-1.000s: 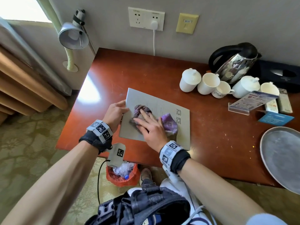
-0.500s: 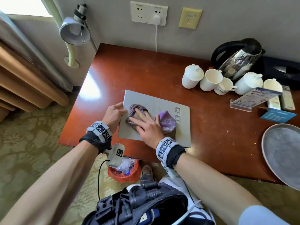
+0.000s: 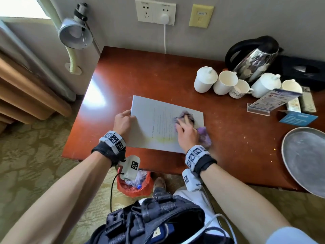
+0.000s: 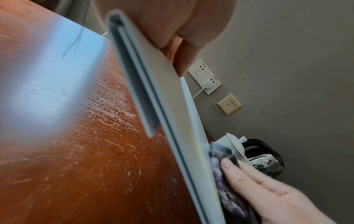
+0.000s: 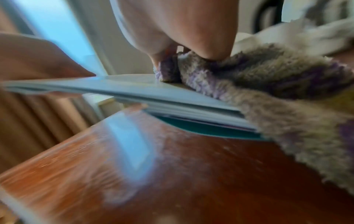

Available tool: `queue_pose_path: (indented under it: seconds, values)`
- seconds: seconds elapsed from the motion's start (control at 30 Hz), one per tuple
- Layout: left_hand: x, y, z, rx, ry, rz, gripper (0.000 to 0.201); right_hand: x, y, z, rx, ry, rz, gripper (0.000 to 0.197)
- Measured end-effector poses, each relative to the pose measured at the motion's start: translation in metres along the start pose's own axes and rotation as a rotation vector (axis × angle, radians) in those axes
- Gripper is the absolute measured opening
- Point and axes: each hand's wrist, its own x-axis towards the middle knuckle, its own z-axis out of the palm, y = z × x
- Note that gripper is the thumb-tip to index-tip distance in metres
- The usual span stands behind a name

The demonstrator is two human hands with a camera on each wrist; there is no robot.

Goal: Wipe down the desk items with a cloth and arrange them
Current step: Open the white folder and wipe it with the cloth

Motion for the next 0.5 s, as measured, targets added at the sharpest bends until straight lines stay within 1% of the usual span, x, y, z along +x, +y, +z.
queue_pose_path:
  seconds: [0.1,0.17,0.2,0.27,0.33,0.37,0.4,0.43,0.47,0.5]
  values:
    - [0.003,0.006,0.002,-0.006,0.014,0.011,0.037,-0.023,-0.037,0.016,-0.005,-0.160,-0.290,0.035]
    - [0.005,0.011,0.006,-0.034,0.033,0.019,0.035,-0.038,-0.050,0.024,-0.043,-0.216,-0.453,0.038]
    - [0.005,0.012,0.009,-0.046,0.043,0.023,0.035,-0.046,-0.051,0.026,-0.050,-0.214,-0.501,0.041]
    - [0.006,0.015,0.016,-0.073,0.055,0.011,0.036,-0.048,-0.039,0.023,-0.060,-0.163,-0.528,0.046]
    - [0.006,0.014,0.019,-0.097,0.057,-0.017,0.039,-0.036,-0.015,0.013,-0.086,-0.070,-0.447,0.041]
    - [0.006,0.013,0.020,-0.105,0.061,-0.028,0.040,-0.028,0.001,0.006,-0.108,-0.016,-0.361,0.038]
    - [0.005,0.011,0.020,-0.111,0.067,-0.036,0.040,-0.021,0.014,-0.002,-0.132,0.008,-0.241,0.036]
    - [0.005,0.010,0.021,-0.120,0.070,-0.034,0.041,-0.016,0.024,-0.009,-0.140,0.007,-0.109,0.036]
    - [0.003,0.010,0.022,-0.129,0.073,-0.026,0.040,-0.013,0.029,-0.014,-0.126,0.006,-0.011,0.036]
    - [0.003,0.011,0.023,-0.132,0.080,-0.015,0.039,-0.012,0.027,-0.013,-0.094,0.013,0.032,0.036]
